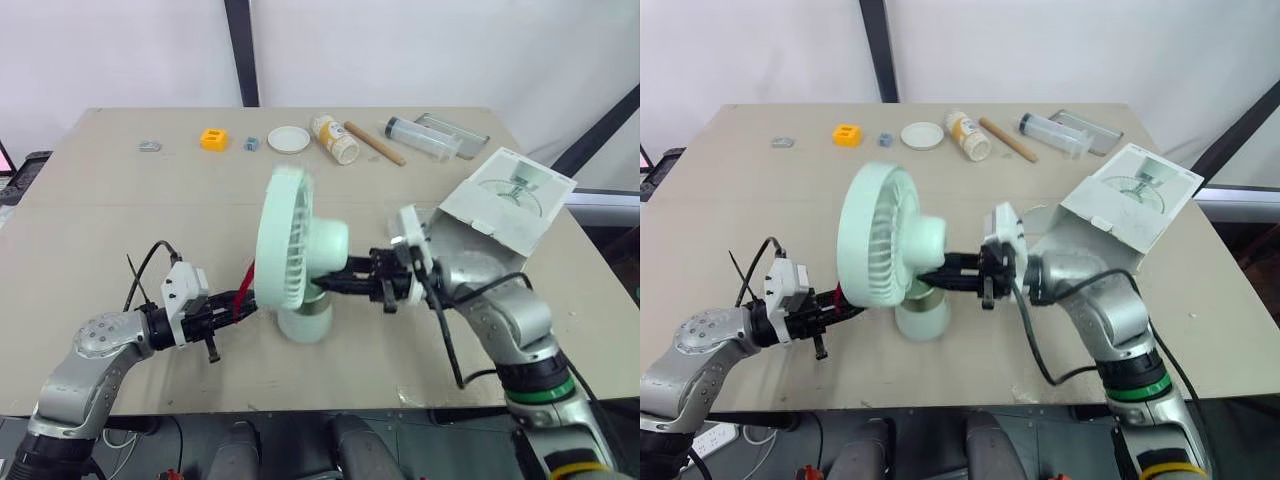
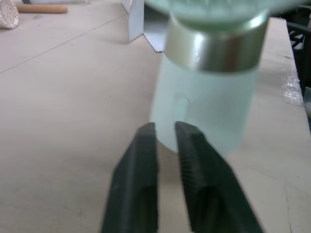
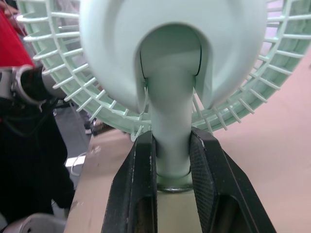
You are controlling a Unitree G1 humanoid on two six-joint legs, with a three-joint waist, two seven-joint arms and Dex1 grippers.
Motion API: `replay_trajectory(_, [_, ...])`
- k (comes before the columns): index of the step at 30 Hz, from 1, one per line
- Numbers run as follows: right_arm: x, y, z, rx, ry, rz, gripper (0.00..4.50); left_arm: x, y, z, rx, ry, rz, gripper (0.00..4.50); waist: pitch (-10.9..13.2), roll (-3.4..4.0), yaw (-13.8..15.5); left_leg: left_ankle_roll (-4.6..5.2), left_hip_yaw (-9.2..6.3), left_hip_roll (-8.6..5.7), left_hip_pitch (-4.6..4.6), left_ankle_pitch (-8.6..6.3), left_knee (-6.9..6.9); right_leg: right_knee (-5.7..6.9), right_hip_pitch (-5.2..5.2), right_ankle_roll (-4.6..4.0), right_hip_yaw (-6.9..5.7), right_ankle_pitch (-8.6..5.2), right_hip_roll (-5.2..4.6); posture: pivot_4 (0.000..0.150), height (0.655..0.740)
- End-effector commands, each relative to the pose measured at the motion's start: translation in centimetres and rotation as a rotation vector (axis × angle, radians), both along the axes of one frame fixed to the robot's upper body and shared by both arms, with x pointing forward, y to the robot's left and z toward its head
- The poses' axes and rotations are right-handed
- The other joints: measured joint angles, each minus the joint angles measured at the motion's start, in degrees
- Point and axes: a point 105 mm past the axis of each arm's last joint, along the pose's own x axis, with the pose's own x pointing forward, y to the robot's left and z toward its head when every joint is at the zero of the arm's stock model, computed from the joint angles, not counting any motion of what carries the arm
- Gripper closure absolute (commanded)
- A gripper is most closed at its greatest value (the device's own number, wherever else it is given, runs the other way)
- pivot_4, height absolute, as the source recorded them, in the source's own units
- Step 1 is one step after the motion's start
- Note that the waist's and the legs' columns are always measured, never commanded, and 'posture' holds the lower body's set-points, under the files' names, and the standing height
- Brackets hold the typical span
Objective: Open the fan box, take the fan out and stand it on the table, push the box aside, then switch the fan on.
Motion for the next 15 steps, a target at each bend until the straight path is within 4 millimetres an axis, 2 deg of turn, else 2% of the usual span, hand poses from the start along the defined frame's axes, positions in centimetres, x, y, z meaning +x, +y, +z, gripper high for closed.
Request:
replay_trajectory(1, [1.8, 0.1, 3.0, 0.041, -0.099, 0.031, 4.11, 0.1, 0.4, 0.8, -0.017, -0.034, 0.003, 2.37, 0.0, 0.01, 0.0, 0.00, 0.01, 0.02, 0.01, 0.00, 0.00, 0.00, 0.00, -0.02, 0.00, 0.03, 0.02, 0.150, 0.7400])
replay_trajectory(4, [3.7, 0.0, 3.5, 0.009, -0.132, 0.034, 4.11, 0.1, 0.2, 0.8, -0.019, -0.039, -0.001, 1.40, 0.0, 0.02, 0.0, 0.01, 0.01, 0.02, -0.01, 0.01, 0.00, 0.00, -0.01, -0.02, 0.00, 0.03, 0.03, 0.150, 0.7400])
replay_trajectory(7, [5.4, -0.1, 3.5, -0.034, -0.159, 0.038, 4.11, 0.0, 0.2, 0.8, -0.014, -0.049, 0.000, 0.25, 0.0, 0.03, 0.0, 0.01, 0.01, 0.02, -0.03, 0.00, -0.01, -0.01, -0.01, -0.20, 0.00, 0.13, 0.01, 0.150, 0.7400])
replay_trajectory(8, [5.8, -0.2, 3.5, -0.041, -0.163, 0.040, 4.11, 0.0, 0.2, 0.8, -0.016, -0.053, 0.004, 0.03, 0.0, 0.03, 0.0, 0.01, 0.01, 0.02, -0.04, 0.00, -0.01, -0.01, -0.02, -0.29, 0.00, 0.18, 0.01, 0.150, 0.7400])
replay_trajectory(15, [8.8, -0.4, 3.3, -0.067, -0.159, 0.020, 4.11, 1.2, 1.0, 1.6, -0.069, -0.091, 0.100, 0.03, 0.0, 0.07, -0.1, 0.01, 0.02, 0.02, -0.05, 0.00, -0.03, 0.00, -0.06, -0.37, 0.00, 0.22, 0.01, 0.150, 0.7400])
